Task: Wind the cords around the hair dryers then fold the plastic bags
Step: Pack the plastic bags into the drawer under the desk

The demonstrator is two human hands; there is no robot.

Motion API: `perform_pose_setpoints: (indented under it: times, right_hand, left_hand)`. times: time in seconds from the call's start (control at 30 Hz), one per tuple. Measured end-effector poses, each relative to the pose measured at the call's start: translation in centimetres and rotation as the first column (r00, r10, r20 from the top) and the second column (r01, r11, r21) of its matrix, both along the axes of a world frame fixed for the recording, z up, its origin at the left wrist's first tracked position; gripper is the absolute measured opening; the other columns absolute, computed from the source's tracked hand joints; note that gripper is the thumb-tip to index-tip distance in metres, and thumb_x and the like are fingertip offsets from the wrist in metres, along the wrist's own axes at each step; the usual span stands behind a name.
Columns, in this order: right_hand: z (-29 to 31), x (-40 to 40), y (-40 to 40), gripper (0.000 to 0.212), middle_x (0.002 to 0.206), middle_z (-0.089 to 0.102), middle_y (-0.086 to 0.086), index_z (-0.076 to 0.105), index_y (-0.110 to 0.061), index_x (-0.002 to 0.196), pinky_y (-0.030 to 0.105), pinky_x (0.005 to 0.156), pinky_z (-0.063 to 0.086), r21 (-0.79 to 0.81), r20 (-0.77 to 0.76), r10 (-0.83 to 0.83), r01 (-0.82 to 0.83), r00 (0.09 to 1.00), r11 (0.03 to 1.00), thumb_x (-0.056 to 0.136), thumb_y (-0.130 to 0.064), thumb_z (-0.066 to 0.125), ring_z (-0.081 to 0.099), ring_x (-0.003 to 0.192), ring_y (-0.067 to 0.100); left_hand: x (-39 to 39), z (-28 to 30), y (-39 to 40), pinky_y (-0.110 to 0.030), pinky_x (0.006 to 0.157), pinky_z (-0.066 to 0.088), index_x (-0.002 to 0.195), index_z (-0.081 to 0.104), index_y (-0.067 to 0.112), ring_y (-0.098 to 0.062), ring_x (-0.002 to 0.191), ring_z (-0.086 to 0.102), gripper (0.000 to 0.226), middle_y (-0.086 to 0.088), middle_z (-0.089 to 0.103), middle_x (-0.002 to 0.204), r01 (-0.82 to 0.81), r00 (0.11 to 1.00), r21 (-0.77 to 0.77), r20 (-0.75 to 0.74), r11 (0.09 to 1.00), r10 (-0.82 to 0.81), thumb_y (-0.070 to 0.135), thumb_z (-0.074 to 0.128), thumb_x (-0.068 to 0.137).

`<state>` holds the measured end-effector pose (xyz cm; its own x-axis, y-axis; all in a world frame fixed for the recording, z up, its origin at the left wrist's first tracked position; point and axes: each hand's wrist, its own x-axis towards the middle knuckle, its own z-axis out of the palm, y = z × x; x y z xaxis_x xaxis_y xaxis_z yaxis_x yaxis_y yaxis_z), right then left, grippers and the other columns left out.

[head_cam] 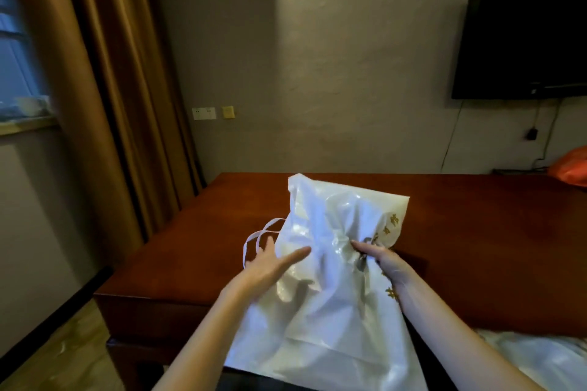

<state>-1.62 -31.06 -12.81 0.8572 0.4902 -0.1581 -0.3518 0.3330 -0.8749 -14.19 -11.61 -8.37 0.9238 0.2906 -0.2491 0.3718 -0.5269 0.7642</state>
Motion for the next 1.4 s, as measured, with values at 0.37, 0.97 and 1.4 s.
perform_pose_setpoints:
  times: [0.37,0.97,1.4]
  right_hand:
    - [4.5,-4.4,-1.4,0.044,0.099,0.072,0.016,0.066,0.003,0.109,0.03,0.068,0.058,0.137,0.181,0.035,-0.06,0.983,0.989,0.068,-0.006,0.078,0.071,0.083,0.025]
    - [14.5,-4.3,-17.4,0.067,0.14,0.051,-0.004,0.045,-0.038,0.137,0.046,0.112,0.029,-0.74,0.672,0.425,0.571,0.607,0.355,0.08,-0.074,0.048,0.044,0.131,0.02]
    - [5.2,-9.1,-37.2,0.078,0.112,0.07,-0.007,0.071,-0.027,0.105,0.036,0.103,0.044,-0.971,0.167,0.212,0.123,0.963,0.204,0.05,-0.082,0.067,0.065,0.106,0.012]
  left_hand:
    - [-0.4,2.7,-4.7,-0.038,0.092,0.052,0.108,0.076,0.01,-0.028,0.106,0.068,0.053,-0.018,0.069,0.117,0.129,0.988,-0.788,0.155,0.602,-0.009,0.056,0.059,0.087]
    - [1.4,1.0,-23.5,-0.038,0.085,0.056,0.11,0.07,0.011,-0.027,0.09,0.07,0.047,-0.016,0.073,0.104,0.331,0.94,-0.66,0.292,0.675,-0.175,0.021,0.081,0.065]
    - [-5.1,-8.7,-41.5,-0.021,0.063,0.05,0.09,0.062,0.021,-0.009,0.074,0.063,0.028,-0.001,0.069,0.09,0.425,0.885,-0.675,0.169,0.603,-0.434,0.012,0.082,0.073]
